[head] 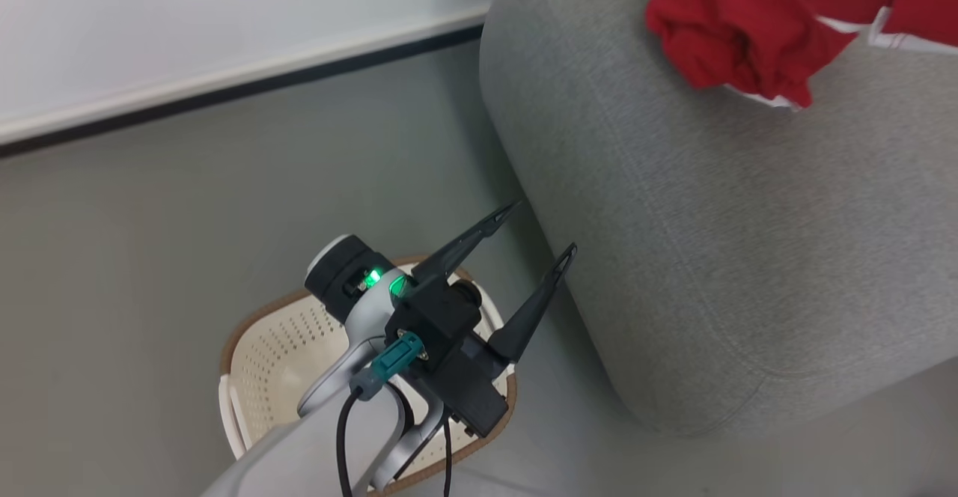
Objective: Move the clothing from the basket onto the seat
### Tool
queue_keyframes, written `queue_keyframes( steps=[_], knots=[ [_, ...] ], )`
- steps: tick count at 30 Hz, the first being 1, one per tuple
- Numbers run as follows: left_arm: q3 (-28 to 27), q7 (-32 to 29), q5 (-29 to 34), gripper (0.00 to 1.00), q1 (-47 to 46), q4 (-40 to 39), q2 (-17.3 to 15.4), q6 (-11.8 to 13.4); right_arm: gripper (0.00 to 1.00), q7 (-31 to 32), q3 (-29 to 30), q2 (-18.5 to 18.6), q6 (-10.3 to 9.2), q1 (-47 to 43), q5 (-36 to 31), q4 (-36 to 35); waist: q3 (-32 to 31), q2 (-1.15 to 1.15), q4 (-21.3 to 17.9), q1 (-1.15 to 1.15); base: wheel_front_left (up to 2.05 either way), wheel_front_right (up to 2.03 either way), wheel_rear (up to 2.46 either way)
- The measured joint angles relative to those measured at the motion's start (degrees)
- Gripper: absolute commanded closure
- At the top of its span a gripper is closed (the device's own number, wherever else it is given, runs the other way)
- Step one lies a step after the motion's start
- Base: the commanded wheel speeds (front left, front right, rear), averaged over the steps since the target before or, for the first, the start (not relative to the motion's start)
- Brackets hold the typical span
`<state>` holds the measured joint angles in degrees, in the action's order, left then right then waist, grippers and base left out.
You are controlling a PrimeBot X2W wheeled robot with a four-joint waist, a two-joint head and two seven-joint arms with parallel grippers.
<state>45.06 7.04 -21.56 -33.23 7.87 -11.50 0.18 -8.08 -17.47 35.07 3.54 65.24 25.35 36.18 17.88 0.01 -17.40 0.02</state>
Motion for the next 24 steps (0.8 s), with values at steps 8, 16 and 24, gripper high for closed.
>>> queue_keyframes(
  steps=[8, 16, 24],
  knots=[
    [-0.26, -2.47, 1.26, 0.00, -3.26, -3.42, -1.16, 0.40, 1.00, -0.03, 1.75, 0.24, -1.71, 0.44, 1.00, 6.01, 6.13, 0.00, 2.26, 0.00, 0.00, 0.00, 0.00],
    [-0.34, -4.00, 2.43, 0.00, -5.77, -4.86, -2.15, 0.40, 1.00, -0.86, 1.00, -5.88, -3.12, 0.66, 1.94, 11.46, 12.22, 0.01, 3.25, 0.00, 0.00, 0.00, 0.00],
    [-0.59, -4.42, 3.24, 0.00, -6.37, -3.63, -2.98, 0.30, 1.00, -2.93, -2.11, -9.58, -1.96, 1.09, 1.10, 16.45, 15.16, 0.01, 3.12, 0.00, 0.00, 0.00, 0.00]
  ],
)
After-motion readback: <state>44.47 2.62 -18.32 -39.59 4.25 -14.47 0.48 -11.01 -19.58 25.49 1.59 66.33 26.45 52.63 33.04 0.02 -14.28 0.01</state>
